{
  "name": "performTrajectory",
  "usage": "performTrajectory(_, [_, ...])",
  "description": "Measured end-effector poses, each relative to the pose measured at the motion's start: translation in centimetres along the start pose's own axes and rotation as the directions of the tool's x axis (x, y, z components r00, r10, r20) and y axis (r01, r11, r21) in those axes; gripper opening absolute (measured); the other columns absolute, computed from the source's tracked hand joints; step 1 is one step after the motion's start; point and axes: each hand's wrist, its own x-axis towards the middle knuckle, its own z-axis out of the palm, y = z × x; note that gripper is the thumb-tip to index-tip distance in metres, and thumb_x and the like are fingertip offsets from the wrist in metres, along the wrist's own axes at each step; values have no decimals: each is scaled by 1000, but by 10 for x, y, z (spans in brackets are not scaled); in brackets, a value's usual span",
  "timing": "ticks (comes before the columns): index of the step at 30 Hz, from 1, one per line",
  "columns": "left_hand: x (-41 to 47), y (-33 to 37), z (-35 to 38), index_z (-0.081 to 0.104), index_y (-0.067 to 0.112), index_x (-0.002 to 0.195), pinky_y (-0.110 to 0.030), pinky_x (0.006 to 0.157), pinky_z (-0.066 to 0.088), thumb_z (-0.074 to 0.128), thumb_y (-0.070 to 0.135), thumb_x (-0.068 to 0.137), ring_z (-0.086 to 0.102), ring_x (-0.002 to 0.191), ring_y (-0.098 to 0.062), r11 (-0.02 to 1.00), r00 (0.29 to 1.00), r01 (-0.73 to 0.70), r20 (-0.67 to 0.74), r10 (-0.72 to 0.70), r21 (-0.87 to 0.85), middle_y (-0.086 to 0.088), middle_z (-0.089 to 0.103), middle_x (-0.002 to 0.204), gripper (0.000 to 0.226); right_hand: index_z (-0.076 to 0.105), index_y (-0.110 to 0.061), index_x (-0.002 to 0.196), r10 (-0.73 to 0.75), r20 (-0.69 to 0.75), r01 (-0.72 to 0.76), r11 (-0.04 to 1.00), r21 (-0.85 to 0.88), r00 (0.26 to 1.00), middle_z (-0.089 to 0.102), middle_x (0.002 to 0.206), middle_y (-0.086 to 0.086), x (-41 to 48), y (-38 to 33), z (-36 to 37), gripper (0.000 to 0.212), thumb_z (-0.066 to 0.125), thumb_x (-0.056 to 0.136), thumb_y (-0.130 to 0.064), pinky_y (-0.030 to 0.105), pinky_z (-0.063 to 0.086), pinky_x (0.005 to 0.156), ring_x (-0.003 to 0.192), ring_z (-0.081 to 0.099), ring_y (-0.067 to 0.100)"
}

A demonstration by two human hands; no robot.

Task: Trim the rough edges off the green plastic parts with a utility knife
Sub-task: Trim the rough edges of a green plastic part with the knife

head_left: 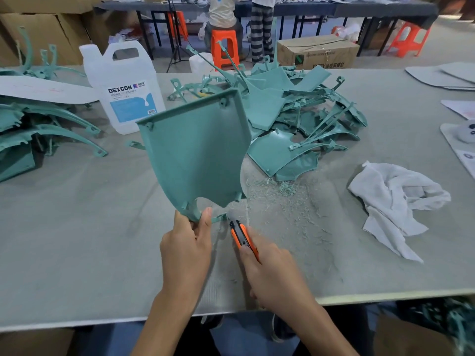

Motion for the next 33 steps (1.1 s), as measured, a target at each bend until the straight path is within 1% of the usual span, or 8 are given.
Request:
performTrajectory(5, [-1,-1,0,58,11,92,-47,69,52,49,54,91,69,78,-38,1000,1000,-14,-11,14,-23,-4,73,73,44,42,-36,145,-12,-12,12,1000,-24,1000,72,107,7,1,0,2,39,38,106,-34,43,53,80,92,67,37])
performTrajectory(8, [0,0,1,56,11,91,-46,66,51,51,51,94,68,76,-38,999,999,-31,-6,31,-24,-3,71,72,40,35,-34,148,-58,-25,54,990,-127,998,71,115,6,0,1,0,42,37,106,-37,41,45,82,105,62,35])
performTrajectory(13, [4,-1,4,54,11,90,-46,68,51,53,48,96,68,78,-38,999,1000,-30,0,30,-11,-3,72,74,37,17,-36,158,-68,-12,60,945,-322,998,64,118,8,-3,-3,-3,55,34,106,-40,42,46,83,105,61,37])
performTrajectory(20, [14,-10,3,54,28,88,-45,70,58,59,51,96,74,71,-16,974,993,116,22,-114,-194,11,75,79,25,21,-45,155,-80,16,81,938,-337,997,67,114,0,-10,7,-24,54,35,103,-47,38,43,82,106,61,30])
performTrajectory(23, [17,-5,-1,59,19,91,-35,61,62,65,39,96,75,67,-17,895,974,225,63,-218,-384,5,77,80,21,32,-50,150,-12,-87,0,991,-134,996,71,107,-6,-12,20,-35,52,43,99,-54,34,45,81,103,64,21])
performTrajectory(26, [23,8,-7,58,8,97,-26,53,58,67,32,95,74,64,-25,704,923,376,181,-339,-602,-12,77,79,25,56,-43,125,87,-188,-39,969,246,978,65,77,-12,-9,25,-36,40,63,89,-59,30,51,63,68,63,9])
performTrajectory(29, [21,22,-9,57,9,92,-25,50,56,69,33,92,71,56,-22,578,895,427,236,-378,-696,-18,75,79,27,58,-26,113,168,-110,-45,718,695,980,68,84,2,-5,15,-35,43,81,82,-44,30,48,45,64,69,16])
performTrajectory(33, [5,32,-6,61,7,94,-25,52,57,74,48,79,73,62,-26,581,914,397,250,-318,-710,-17,76,79,46,56,-9,117,81,-5,-30,417,908,997,75,106,10,4,0,-33,45,82,82,-19,26,50,47,90,75,34])
